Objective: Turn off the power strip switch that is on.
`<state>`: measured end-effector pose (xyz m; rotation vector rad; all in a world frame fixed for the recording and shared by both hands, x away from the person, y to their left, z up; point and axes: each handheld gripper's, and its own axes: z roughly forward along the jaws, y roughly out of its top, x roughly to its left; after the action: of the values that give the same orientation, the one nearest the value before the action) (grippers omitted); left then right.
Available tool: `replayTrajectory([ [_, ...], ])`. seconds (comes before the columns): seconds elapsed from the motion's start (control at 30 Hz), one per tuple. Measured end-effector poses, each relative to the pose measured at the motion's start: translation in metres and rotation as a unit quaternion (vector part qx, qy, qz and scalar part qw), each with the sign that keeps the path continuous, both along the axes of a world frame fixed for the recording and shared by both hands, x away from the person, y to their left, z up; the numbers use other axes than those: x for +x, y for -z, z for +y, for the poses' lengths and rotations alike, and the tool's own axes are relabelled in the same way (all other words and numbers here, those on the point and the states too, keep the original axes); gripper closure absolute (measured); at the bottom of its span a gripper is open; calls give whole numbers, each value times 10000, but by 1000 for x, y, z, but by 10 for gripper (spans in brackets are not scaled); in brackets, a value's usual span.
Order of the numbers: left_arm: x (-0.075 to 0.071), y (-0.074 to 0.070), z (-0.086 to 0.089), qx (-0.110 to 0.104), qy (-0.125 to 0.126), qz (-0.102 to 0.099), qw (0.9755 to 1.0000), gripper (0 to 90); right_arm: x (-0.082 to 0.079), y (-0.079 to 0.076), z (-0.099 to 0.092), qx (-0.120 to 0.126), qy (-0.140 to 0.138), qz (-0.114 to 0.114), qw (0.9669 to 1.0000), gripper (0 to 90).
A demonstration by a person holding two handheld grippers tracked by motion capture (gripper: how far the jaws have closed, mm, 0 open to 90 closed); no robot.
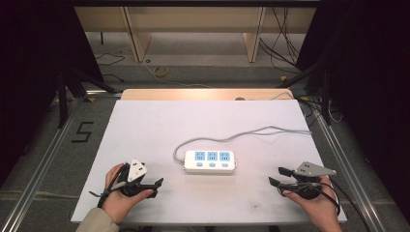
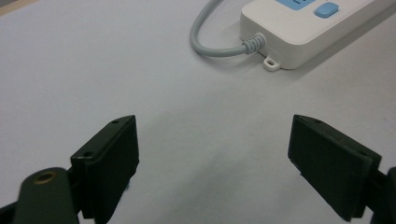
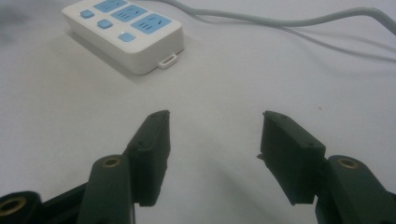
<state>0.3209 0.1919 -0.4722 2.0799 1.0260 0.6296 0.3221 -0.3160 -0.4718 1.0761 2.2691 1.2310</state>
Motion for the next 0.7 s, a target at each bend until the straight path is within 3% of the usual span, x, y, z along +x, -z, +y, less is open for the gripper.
replayTrajectory([
  [0.37, -1, 0, 0, 41, -21, -1, 10000, 161, 0, -3, 5, -26, -52, -112, 9999, 516],
  [0.7, -1, 0, 0, 44, -21, 16, 10000, 165, -1, -9, 6, -74, -144, -288, 9995, 735],
])
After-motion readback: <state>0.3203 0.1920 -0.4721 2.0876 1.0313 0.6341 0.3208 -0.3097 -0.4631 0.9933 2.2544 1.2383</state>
